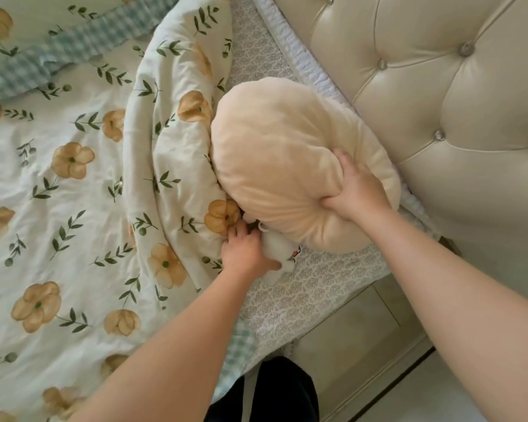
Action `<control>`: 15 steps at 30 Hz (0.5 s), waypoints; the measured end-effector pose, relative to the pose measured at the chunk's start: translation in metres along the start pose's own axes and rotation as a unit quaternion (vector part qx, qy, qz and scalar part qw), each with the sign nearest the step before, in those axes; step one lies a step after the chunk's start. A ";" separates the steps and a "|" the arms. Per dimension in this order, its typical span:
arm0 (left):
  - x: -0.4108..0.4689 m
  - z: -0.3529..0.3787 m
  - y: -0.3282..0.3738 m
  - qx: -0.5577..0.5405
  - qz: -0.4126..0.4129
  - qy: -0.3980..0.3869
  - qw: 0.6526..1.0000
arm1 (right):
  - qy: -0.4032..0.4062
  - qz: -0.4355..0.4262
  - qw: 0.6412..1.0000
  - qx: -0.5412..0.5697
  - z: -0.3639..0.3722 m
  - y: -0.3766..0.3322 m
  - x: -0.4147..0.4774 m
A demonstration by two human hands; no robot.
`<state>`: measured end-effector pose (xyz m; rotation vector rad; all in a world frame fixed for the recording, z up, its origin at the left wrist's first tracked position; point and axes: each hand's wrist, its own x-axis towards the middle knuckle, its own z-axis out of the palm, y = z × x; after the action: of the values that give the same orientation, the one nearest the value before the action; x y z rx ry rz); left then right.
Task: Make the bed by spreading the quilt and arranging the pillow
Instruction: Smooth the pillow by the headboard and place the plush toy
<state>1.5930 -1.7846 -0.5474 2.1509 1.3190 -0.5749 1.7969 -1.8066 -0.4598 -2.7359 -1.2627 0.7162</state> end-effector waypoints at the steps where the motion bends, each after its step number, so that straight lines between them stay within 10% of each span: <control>1: -0.004 0.002 0.003 -0.026 -0.012 -0.004 1.000 | 0.003 -0.011 1.000 0.011 0.000 -0.001 -0.002; 6: -0.034 -0.007 0.023 -0.408 -0.130 0.018 0.903 | -0.028 -0.051 0.988 0.144 -0.032 0.003 -0.012; 15: -0.089 -0.102 0.024 -0.598 -0.127 0.113 0.784 | 0.091 -0.113 0.905 0.400 -0.132 -0.087 -0.032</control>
<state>1.5847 -1.7869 -0.4105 0.9818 1.4870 0.4188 1.7735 -1.7523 -0.3100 -1.9033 -0.9314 0.7202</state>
